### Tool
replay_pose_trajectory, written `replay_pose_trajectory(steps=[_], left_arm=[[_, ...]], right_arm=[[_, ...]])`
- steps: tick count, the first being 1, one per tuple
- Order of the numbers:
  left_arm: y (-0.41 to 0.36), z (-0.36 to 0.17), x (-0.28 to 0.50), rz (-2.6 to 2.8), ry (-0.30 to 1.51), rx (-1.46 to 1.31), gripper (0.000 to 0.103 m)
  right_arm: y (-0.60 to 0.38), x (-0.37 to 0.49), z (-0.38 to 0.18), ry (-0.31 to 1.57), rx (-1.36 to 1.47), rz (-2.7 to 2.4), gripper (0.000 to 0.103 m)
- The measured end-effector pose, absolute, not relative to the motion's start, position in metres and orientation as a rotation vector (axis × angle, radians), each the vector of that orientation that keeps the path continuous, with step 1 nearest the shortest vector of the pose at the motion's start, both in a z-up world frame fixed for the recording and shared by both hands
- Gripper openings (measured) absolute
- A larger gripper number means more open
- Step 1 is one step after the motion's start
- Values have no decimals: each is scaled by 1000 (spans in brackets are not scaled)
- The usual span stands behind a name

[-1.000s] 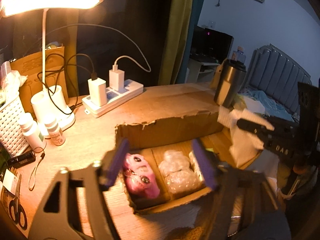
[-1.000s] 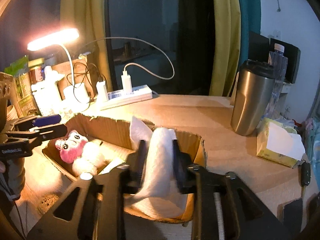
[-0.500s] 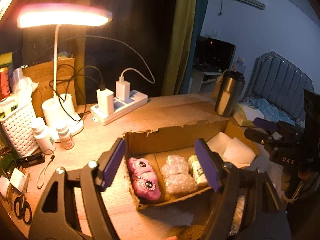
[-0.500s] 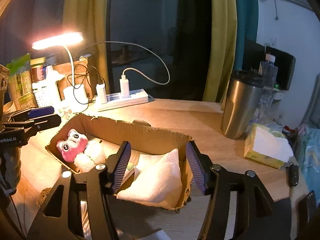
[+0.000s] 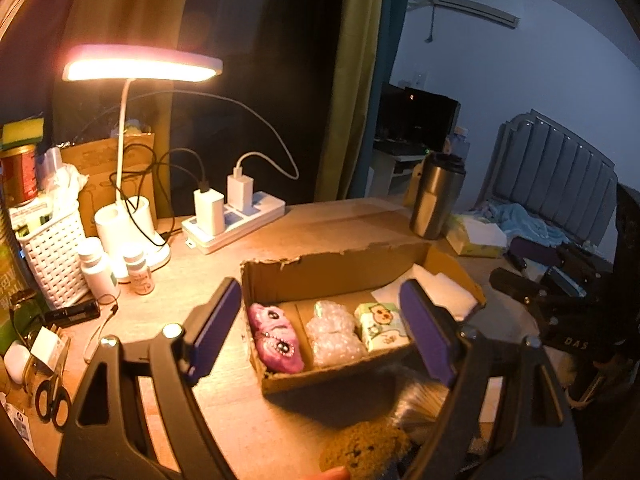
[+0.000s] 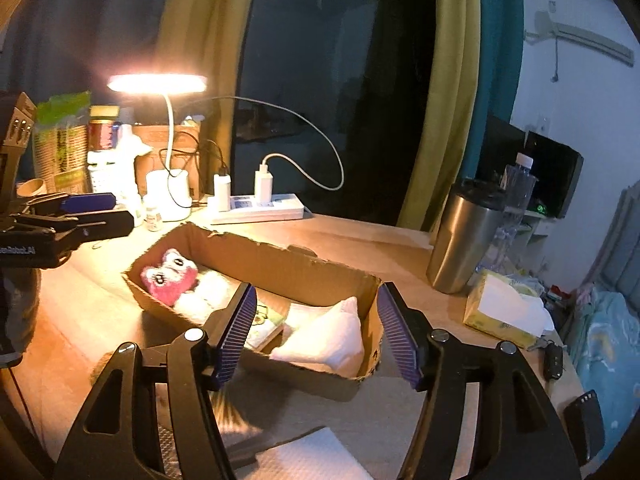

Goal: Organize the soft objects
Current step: 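Move both tools back toward the brown plush and cotton swab bag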

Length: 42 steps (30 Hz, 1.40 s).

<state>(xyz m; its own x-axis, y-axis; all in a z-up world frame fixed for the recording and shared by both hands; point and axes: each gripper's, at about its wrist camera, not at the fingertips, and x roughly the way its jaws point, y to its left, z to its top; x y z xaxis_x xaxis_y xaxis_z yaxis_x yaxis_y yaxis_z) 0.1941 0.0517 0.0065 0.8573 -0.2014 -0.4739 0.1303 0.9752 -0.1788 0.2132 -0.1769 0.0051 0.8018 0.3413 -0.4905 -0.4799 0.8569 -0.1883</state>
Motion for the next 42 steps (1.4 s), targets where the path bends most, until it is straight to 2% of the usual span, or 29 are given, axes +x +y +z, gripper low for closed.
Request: replay_pose_trajectory(steps=[17,42], left_arm=[[34,8,150,-165,463,-64,83],[34,-61,114,-178,639,-73,83]], right_arm=[[-173,174,2,482,-274,517,66],[-159,169,-65,677,-281,568,66]])
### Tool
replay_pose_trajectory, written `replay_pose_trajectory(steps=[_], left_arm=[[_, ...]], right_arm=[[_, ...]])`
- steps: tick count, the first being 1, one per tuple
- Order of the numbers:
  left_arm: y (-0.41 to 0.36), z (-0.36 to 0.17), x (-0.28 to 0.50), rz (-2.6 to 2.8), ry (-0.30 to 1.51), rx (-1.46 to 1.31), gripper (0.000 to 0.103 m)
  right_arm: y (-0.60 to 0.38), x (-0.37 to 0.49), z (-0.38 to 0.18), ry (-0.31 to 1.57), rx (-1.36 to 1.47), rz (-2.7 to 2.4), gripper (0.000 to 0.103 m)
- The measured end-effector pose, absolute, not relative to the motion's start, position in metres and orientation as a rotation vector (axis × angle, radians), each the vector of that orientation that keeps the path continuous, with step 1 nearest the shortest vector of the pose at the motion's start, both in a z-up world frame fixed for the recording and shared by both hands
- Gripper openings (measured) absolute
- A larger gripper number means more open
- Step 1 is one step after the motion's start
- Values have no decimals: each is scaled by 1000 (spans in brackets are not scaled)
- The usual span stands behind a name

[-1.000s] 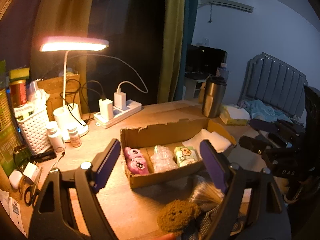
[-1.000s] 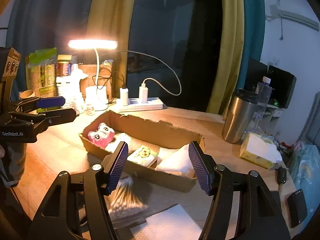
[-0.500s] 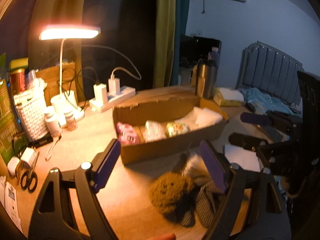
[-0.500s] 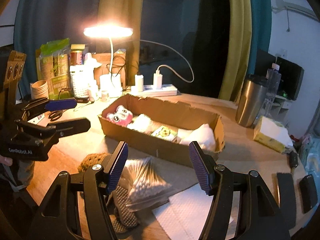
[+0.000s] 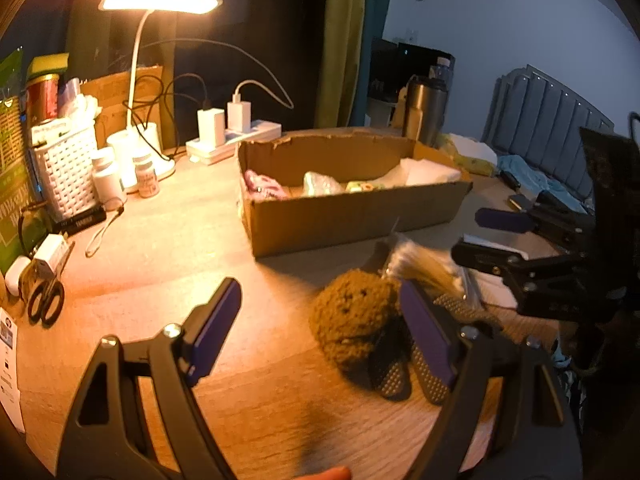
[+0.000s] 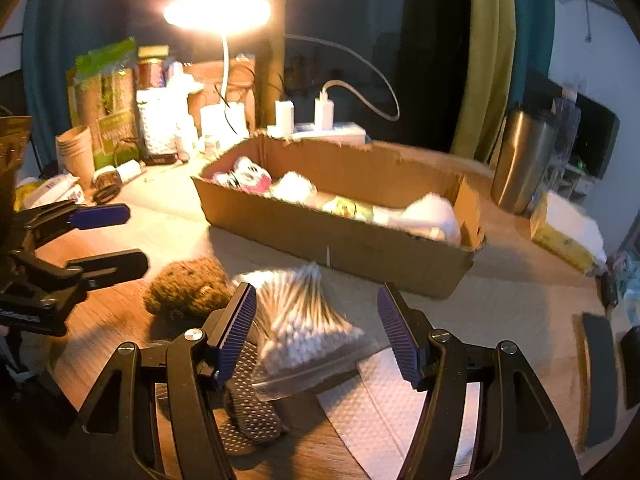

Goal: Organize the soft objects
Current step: 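Move both tools back toward the brown plush and cotton swab bag, then grasp the brown knitted plush with the left gripper while the right gripper grasps the swab bag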

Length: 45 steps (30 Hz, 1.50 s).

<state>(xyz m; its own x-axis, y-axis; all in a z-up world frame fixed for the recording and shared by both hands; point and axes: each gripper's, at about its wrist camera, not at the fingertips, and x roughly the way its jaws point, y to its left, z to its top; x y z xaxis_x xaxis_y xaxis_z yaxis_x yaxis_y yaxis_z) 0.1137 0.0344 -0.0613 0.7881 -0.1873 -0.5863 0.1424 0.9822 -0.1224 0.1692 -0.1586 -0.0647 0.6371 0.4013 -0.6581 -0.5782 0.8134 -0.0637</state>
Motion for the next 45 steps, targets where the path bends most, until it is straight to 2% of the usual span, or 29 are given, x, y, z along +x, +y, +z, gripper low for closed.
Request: replay_pose_trajectory(steps=[20,26,31,33,37,45], left_arm=[[19,-100,149,-223,857,-55,83],[14,-102,149,-244,877,-40,81],[5,-99,146,-266,854,-6,62],[5,-100,146,-273,855,-2,58],[5,-98,145,-293,842,-7,54],[10,-91,137,-325,790,-35,52]], right_arm=[[-150,187,-94,786,-283,593,66],[-146,186,-95,784,-296,613,57],[-142,181,-94,769,-309,633,53],[-144,180,-93,769,-298,641,52],[-148,176,-90,760,-295,641,51],[-160,170,-68,704,-262,641,51]])
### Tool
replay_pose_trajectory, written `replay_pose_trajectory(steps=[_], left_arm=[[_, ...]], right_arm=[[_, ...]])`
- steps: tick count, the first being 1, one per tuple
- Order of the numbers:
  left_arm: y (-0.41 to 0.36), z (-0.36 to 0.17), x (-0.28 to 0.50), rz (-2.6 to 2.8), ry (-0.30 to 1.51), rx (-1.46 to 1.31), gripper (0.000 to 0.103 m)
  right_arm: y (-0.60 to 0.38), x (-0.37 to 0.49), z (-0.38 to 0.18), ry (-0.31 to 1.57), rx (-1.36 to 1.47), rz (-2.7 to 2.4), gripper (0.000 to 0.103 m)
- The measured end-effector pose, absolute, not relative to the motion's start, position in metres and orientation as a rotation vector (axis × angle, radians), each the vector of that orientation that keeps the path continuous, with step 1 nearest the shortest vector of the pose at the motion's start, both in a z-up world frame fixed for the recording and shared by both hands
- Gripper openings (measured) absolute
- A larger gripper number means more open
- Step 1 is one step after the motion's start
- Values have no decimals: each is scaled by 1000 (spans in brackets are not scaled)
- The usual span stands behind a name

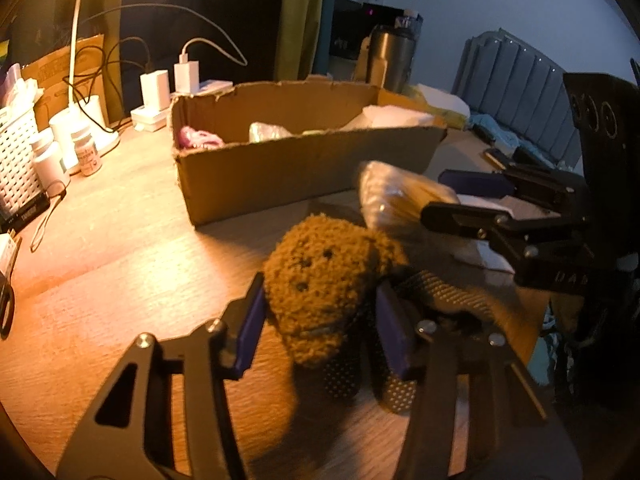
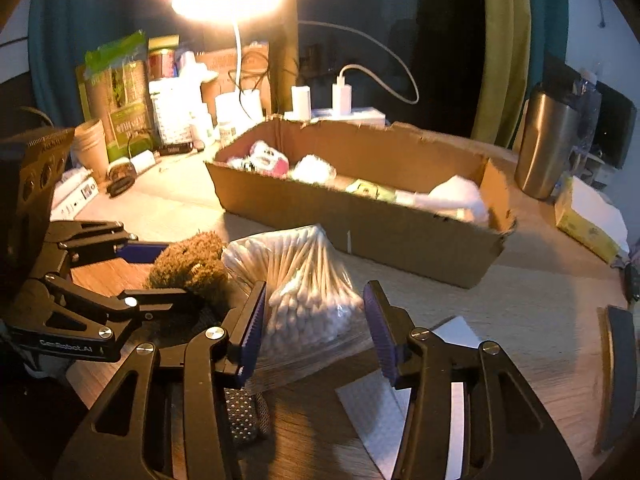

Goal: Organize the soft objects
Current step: 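Grasp the brown knitted plush with the left gripper while the right gripper grasps the swab bag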

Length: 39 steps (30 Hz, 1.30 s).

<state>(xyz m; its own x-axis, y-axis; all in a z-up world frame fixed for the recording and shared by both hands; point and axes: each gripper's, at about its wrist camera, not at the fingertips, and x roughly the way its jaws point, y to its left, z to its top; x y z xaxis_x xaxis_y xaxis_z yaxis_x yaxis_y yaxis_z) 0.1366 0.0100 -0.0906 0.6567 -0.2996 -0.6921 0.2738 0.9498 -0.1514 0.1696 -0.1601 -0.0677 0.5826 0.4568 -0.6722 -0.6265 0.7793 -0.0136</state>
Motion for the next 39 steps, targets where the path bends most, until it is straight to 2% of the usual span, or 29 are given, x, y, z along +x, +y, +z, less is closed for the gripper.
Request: replay_pose_trajectory(steps=[39], left_arm=[[20,-2,150,-288,556,-41,52]], right_arm=[[-181,181,-5,513,-256,577,51]])
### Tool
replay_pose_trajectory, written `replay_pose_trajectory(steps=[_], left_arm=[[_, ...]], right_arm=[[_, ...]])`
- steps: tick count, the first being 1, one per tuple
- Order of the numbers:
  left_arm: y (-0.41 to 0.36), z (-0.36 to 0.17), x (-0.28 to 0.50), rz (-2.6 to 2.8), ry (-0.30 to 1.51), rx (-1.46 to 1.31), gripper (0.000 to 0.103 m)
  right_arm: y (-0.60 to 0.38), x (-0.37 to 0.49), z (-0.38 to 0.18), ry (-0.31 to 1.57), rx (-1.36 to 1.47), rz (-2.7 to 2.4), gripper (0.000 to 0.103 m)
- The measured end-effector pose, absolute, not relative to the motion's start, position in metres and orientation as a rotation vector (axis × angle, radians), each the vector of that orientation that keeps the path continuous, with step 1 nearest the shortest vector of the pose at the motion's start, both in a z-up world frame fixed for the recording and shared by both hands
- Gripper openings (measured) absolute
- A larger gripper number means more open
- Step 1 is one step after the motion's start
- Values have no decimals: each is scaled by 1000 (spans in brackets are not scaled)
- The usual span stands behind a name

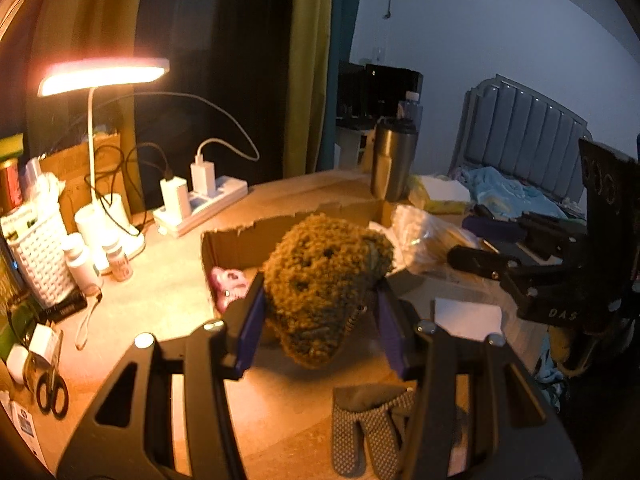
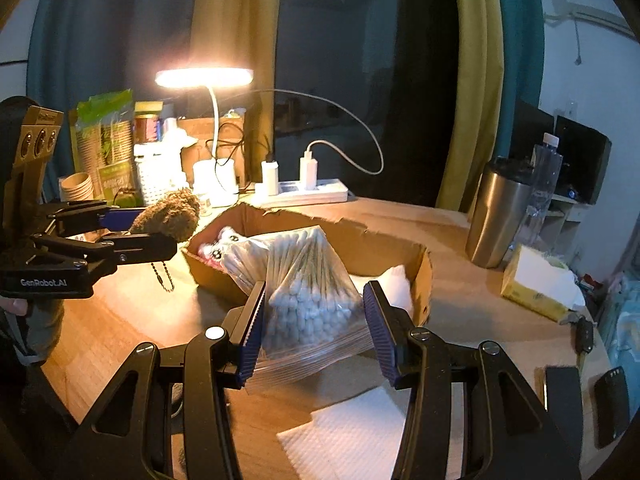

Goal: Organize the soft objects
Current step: 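Grasp the brown knitted plush with the left gripper while the right gripper grasps the swab bag, then lower the brown plush and swab bag into the box and open both grippers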

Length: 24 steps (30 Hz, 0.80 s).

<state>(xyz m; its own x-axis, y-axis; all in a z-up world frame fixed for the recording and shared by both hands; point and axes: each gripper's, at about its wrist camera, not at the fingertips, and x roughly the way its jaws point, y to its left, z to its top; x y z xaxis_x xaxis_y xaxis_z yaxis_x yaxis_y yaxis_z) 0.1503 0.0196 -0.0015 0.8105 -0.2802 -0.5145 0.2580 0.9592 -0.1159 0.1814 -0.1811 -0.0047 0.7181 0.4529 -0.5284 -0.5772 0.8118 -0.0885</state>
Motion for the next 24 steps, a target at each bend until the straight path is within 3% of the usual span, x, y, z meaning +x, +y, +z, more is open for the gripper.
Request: replay_pose_trajectory(steps=[24], left_arm=[[-5,43,190,-315,479,-127,52]], right_arm=[[-182,214,12,453,-249,511,51]])
